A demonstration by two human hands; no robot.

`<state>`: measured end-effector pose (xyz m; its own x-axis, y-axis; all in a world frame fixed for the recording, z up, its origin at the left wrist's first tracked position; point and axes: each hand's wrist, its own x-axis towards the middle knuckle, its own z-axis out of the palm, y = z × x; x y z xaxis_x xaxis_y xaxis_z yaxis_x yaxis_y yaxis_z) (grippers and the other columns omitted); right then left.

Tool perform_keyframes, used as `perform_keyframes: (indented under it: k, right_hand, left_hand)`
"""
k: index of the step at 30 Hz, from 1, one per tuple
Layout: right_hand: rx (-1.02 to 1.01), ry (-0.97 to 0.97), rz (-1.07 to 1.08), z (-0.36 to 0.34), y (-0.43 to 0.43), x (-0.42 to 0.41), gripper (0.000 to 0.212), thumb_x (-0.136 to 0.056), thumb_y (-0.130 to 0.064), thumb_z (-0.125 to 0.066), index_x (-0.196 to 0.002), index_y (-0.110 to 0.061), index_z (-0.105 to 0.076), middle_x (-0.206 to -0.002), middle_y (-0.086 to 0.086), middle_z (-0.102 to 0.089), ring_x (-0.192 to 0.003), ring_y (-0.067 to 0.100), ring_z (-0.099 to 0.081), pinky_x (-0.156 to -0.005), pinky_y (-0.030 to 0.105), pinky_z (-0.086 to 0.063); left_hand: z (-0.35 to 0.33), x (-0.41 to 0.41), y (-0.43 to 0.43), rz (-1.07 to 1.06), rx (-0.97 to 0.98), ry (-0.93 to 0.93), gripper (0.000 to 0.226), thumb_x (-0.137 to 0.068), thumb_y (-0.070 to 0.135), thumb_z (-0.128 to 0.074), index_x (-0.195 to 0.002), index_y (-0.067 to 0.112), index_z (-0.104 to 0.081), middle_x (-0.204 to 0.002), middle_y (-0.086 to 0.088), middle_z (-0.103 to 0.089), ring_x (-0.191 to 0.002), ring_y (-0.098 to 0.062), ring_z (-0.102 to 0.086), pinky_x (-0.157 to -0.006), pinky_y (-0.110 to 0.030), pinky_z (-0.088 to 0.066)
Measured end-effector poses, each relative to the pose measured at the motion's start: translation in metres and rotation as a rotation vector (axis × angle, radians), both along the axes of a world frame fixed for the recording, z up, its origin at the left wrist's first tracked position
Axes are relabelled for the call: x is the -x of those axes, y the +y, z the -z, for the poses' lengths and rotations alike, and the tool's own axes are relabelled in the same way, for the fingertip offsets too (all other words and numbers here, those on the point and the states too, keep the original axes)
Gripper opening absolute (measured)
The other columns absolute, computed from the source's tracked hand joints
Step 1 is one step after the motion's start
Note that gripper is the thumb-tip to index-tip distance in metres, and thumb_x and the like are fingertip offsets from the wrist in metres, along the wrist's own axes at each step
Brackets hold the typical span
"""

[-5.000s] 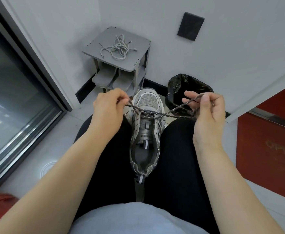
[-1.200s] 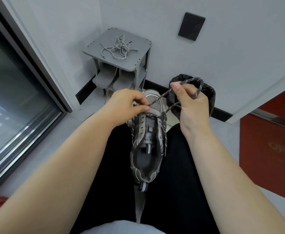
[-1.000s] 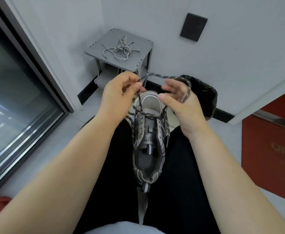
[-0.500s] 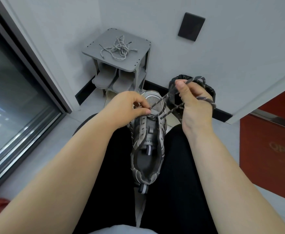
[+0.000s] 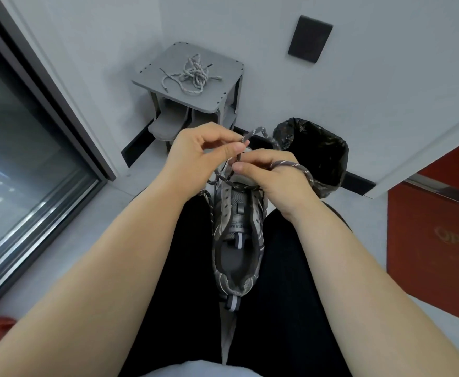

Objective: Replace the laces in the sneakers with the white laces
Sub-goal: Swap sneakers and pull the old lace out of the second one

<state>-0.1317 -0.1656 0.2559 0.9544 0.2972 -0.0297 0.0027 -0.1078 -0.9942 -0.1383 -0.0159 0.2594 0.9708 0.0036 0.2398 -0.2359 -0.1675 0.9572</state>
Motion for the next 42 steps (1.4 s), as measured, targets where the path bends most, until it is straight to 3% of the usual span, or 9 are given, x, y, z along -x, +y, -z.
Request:
perform_keyframes:
  k: [7, 10, 14, 17, 25, 31, 36, 39, 42]
  right_hand:
    - [-0.372, 0.0, 0.336, -0.003, -0.015, -0.008, 0.016, -0.082, -0.015, -0.067, -0.07, -0.023, -0.074, -0.073, -0.01, -0.07, -0.068, 0.002, -0.056, -0.068, 0.019, -0.042]
    - [-0.378, -0.003, 0.287, 0.001, -0.017, -0.008, 0.014, -0.082, -0.02, -0.065, -0.071, -0.025, -0.073, -0.077, -0.009, -0.067, -0.071, 0.005, -0.053, -0.071, 0.022, -0.042]
    - [-0.095, 0.071, 0.086, 0.002, -0.012, -0.005, 0.009, -0.086, -0.025, -0.062, -0.092, -0.022, -0.068, -0.096, -0.002, -0.068, -0.085, 0.005, -0.06, -0.082, 0.026, -0.046]
    - [0.049, 0.131, -0.052, 0.004, -0.011, -0.002, 0.029, -0.086, -0.029, -0.062, -0.115, -0.026, -0.059, -0.115, -0.004, -0.064, -0.1, 0.0, -0.06, -0.086, 0.018, -0.047]
    - [0.051, 0.077, -0.054, 0.002, -0.005, 0.0, 0.02, -0.089, -0.014, -0.061, -0.108, -0.014, -0.067, -0.103, 0.001, -0.071, -0.099, 0.011, -0.066, -0.088, 0.023, -0.052]
    - [0.867, -0.152, 0.032, 0.0, -0.021, 0.01, 0.021, -0.084, -0.039, -0.064, -0.097, -0.022, -0.069, -0.097, -0.005, -0.065, -0.089, 0.011, -0.06, -0.081, 0.032, -0.05]
    - [0.803, -0.211, 0.115, 0.004, -0.025, 0.004, 0.023, -0.089, -0.034, -0.057, -0.087, -0.015, -0.068, -0.087, 0.003, -0.068, -0.082, 0.019, -0.066, -0.08, 0.041, -0.053]
    - [0.4, -0.239, 0.344, -0.008, -0.028, 0.002, 0.022, -0.094, -0.029, -0.052, -0.077, -0.018, -0.061, -0.073, -0.003, -0.068, -0.067, 0.01, -0.067, -0.071, 0.035, -0.057]
    - [0.013, -0.278, 0.35, -0.029, -0.028, 0.002, 0.022, -0.096, -0.02, -0.05, -0.077, -0.013, -0.059, -0.069, -0.004, -0.068, -0.063, 0.007, -0.065, -0.064, 0.022, -0.053]
  left_hand:
    - [0.001, 0.001, 0.004, 0.146, -0.441, 0.193, 0.012, -0.078, 0.024, -0.07, -0.074, 0.034, -0.065, -0.078, 0.014, -0.064, -0.072, 0.004, -0.055, -0.064, -0.001, -0.038]
    - [0.004, 0.002, 0.001, 0.123, -0.536, 0.171, 0.012, -0.08, 0.019, -0.07, -0.074, 0.028, -0.065, -0.073, 0.013, -0.062, -0.071, 0.001, -0.055, -0.069, -0.012, -0.04]
    - [0.005, 0.0, 0.0, -0.138, -0.25, 0.071, 0.023, -0.085, 0.014, -0.062, -0.07, 0.03, -0.057, -0.071, 0.01, -0.062, -0.069, -0.006, -0.057, -0.069, -0.019, -0.047]
    - [0.002, -0.004, 0.008, -0.271, 0.048, 0.009, 0.024, -0.085, 0.01, -0.062, -0.071, 0.029, -0.057, -0.073, 0.009, -0.064, -0.074, -0.009, -0.059, -0.073, -0.022, -0.048]
    - [0.005, -0.004, 0.0, 0.018, -0.163, 0.048, 0.024, -0.079, 0.015, -0.069, -0.079, 0.038, -0.066, -0.087, 0.016, -0.058, -0.085, 0.005, -0.056, -0.085, -0.015, -0.042]
    - [0.01, -0.007, 0.001, -0.044, -0.321, 0.135, 0.012, -0.082, 0.025, -0.068, -0.08, 0.037, -0.065, -0.085, 0.017, -0.06, -0.081, 0.002, -0.054, -0.075, -0.014, -0.041]
    - [0.014, -0.012, -0.006, 0.168, -0.573, 0.104, 0.015, -0.083, 0.028, -0.066, -0.096, 0.026, -0.07, -0.089, 0.015, -0.065, -0.082, 0.006, -0.055, -0.074, -0.007, -0.037]
    - [0.015, -0.013, -0.009, 0.237, -0.567, 0.063, 0.021, -0.079, 0.029, -0.07, -0.1, 0.028, -0.071, -0.095, 0.014, -0.07, -0.092, 0.003, -0.061, -0.089, -0.017, -0.044]
    - [0.012, -0.012, -0.02, 0.31, -0.622, -0.042, 0.007, -0.078, 0.028, -0.072, -0.077, 0.035, -0.07, -0.076, 0.026, -0.066, -0.079, 0.007, -0.06, -0.079, -0.022, -0.047]
